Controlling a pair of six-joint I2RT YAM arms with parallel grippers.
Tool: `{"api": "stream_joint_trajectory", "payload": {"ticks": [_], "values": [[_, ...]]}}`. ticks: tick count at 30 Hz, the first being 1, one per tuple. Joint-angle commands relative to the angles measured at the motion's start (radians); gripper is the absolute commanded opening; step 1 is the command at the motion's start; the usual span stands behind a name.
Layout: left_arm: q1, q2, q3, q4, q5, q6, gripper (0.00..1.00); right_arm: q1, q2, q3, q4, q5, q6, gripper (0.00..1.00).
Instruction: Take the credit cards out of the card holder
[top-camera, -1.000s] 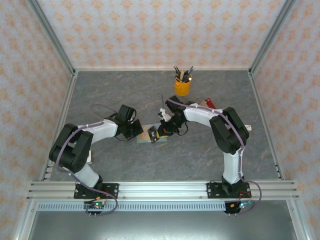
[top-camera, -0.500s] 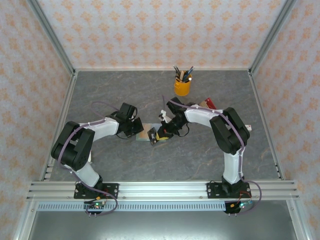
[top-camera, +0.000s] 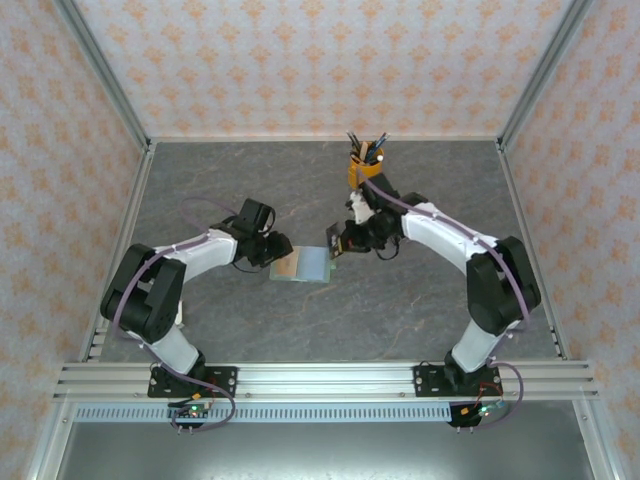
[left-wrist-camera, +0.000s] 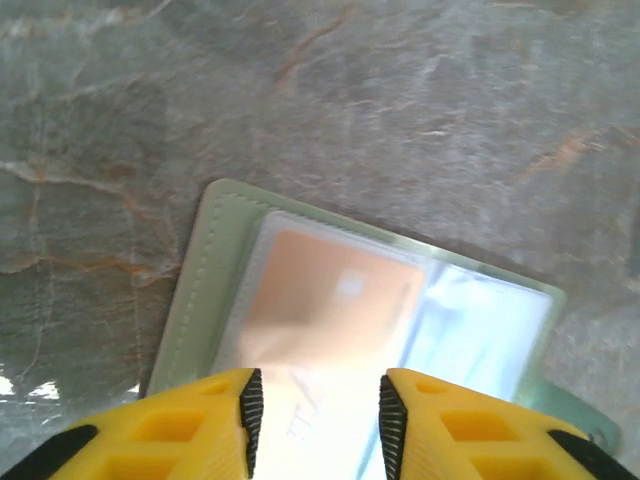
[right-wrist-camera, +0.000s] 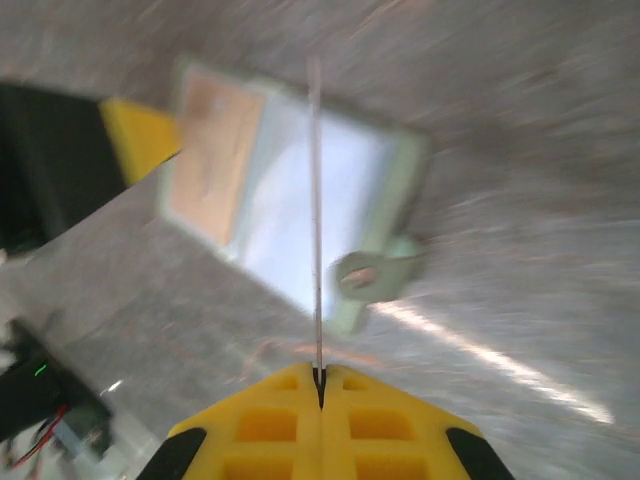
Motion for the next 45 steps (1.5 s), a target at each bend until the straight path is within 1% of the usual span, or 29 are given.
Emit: {"api": "stream_joint_trajectory", "payload": {"ticks": [1, 3, 6, 8, 11, 15, 17, 20, 25, 31, 37, 39, 41, 44, 45], "values": [[0.012, -0.074, 0.064, -0.108, -0.026, 0.008, 0.52, -0.072, -0.026, 0.062, -0.131, 0.280, -0.048, 0.00], [0.012, -0.087, 0.088, -0.148, -0.048, 0.019, 0.58, -0.110, -0.025, 0.090, -0.170, 0.360, -0.093, 0.00], [0.017, -0.100, 0.110, -0.203, -0.080, 0.030, 0.67, -0.148, -0.036, 0.110, -0.189, 0.437, -0.204, 0.00], [0.021, -0.110, 0.111, -0.219, -0.096, 0.029, 0.73, -0.176, -0.036, 0.127, -0.203, 0.462, -0.251, 0.00], [0.025, -0.125, 0.102, -0.229, -0.115, 0.028, 0.80, -0.204, -0.026, 0.140, -0.197, 0.458, -0.312, 0.00], [0.028, -0.144, 0.082, -0.234, -0.131, 0.025, 0.87, -0.209, 0.020, 0.183, -0.212, 0.488, -0.362, 0.00], [0.031, -0.153, 0.068, -0.231, -0.133, 0.020, 0.89, -0.213, 0.035, 0.197, -0.216, 0.514, -0.374, 0.00], [0.033, -0.162, 0.051, -0.231, -0.134, 0.018, 0.92, -0.222, 0.051, 0.211, -0.229, 0.520, -0.398, 0.00], [0.035, -0.161, 0.043, -0.231, -0.132, 0.014, 0.94, -0.231, 0.064, 0.206, -0.257, 0.473, -0.428, 0.00], [0.037, -0.150, 0.056, -0.236, -0.130, 0.017, 0.95, -0.231, 0.104, 0.197, -0.298, 0.490, -0.447, 0.00], [0.037, -0.141, 0.060, -0.240, -0.129, 0.021, 0.96, -0.232, 0.107, 0.179, -0.328, 0.479, -0.455, 0.00], [0.038, -0.138, 0.061, -0.242, -0.127, 0.022, 0.96, -0.231, 0.106, 0.181, -0.338, 0.480, -0.455, 0.07], [0.038, -0.137, 0.060, -0.245, -0.126, 0.024, 0.96, -0.231, 0.097, 0.185, -0.342, 0.480, -0.444, 0.18], [0.038, -0.140, 0.061, -0.247, -0.127, 0.024, 0.97, -0.231, 0.066, 0.198, -0.341, 0.447, -0.424, 0.31], [0.038, -0.143, 0.058, -0.249, -0.126, 0.024, 0.97, -0.233, 0.052, 0.201, -0.336, 0.433, -0.416, 0.34]]}}
